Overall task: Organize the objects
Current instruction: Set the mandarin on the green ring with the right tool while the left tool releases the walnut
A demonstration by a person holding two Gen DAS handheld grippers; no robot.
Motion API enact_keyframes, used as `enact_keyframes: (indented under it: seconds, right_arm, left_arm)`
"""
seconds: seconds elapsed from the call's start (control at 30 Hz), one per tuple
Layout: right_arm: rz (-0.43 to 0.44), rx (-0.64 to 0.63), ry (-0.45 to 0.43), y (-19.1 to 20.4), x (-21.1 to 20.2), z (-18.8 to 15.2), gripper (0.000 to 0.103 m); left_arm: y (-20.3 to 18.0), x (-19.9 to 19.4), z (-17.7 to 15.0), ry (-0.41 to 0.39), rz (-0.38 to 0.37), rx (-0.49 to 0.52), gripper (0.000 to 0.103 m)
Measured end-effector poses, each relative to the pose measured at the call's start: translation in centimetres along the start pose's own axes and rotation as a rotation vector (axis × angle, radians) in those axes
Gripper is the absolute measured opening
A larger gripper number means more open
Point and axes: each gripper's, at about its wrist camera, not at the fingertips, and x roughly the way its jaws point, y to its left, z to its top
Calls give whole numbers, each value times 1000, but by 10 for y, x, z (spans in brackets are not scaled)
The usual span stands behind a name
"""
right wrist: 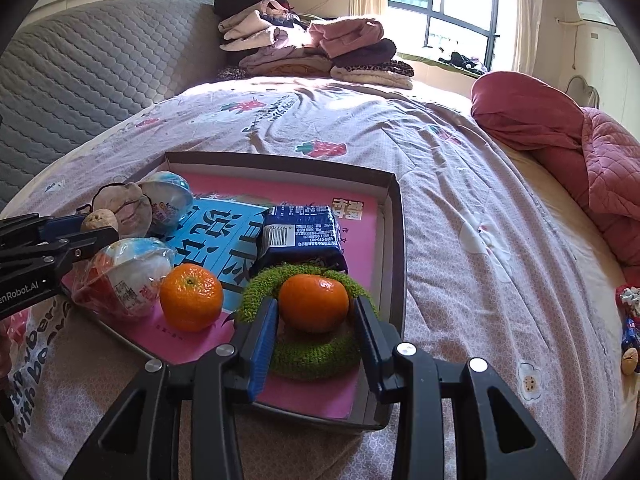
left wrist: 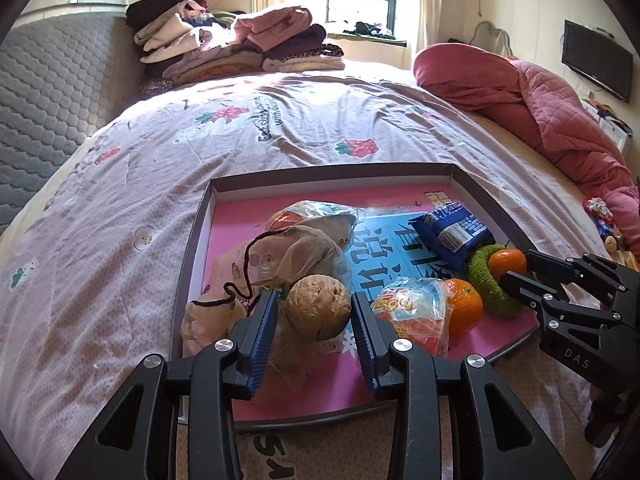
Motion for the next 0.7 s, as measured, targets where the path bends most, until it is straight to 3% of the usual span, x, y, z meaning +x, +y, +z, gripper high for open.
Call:
enact_keyframes:
  seconds: [0.7]
  right_arm:
    - [-7,51,-43,-6,-16,7,45]
  left_arm:
    - [-1,-21,2,-36,-13,-5,42]
